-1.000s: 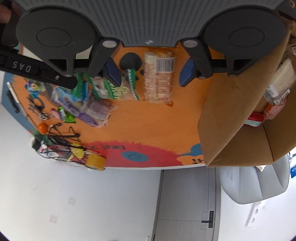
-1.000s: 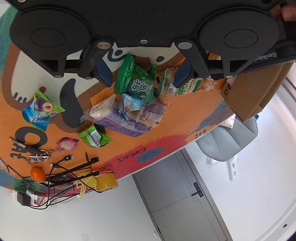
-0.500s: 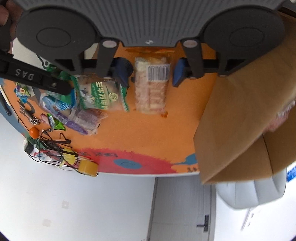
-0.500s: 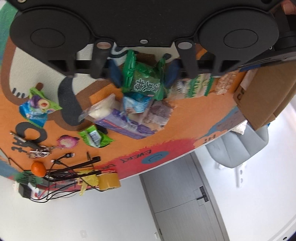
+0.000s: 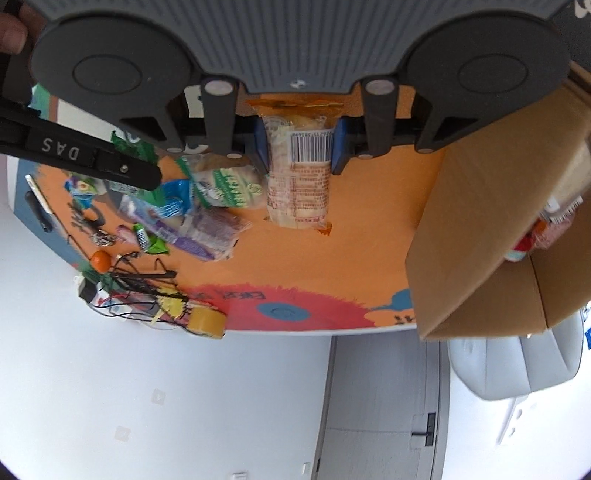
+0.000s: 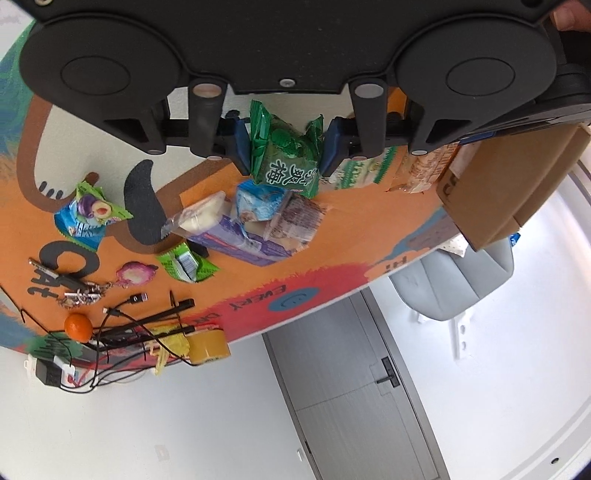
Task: Organize snacks
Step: 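Lift both held snacks and move them toward the cardboard box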
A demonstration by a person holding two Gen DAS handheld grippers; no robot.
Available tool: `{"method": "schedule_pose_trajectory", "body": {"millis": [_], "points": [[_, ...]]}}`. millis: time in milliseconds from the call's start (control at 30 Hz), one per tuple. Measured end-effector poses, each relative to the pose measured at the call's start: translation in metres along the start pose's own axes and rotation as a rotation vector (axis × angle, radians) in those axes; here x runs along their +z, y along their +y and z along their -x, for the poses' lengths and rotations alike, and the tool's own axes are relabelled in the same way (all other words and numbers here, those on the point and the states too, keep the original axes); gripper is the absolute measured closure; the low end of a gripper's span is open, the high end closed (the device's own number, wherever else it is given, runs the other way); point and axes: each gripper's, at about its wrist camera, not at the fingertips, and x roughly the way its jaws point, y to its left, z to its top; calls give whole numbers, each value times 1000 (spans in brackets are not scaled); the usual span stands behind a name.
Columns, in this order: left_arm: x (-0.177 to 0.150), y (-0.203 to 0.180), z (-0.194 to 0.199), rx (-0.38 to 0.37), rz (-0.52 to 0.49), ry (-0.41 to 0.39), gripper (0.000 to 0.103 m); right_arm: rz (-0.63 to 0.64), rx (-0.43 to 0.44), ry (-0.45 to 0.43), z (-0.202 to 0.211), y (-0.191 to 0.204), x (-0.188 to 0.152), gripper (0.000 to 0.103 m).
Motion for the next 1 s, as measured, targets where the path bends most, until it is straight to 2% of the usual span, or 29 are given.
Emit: {"method": "schedule_pose_trajectory", "body": {"millis": [567,1000], "points": [[22,9,51,-37,2,-91,70,39,80,-51,19,34,14,63],[43,36,88,-15,10,-121,70,89,183,-9,21,74,35,63]]}}
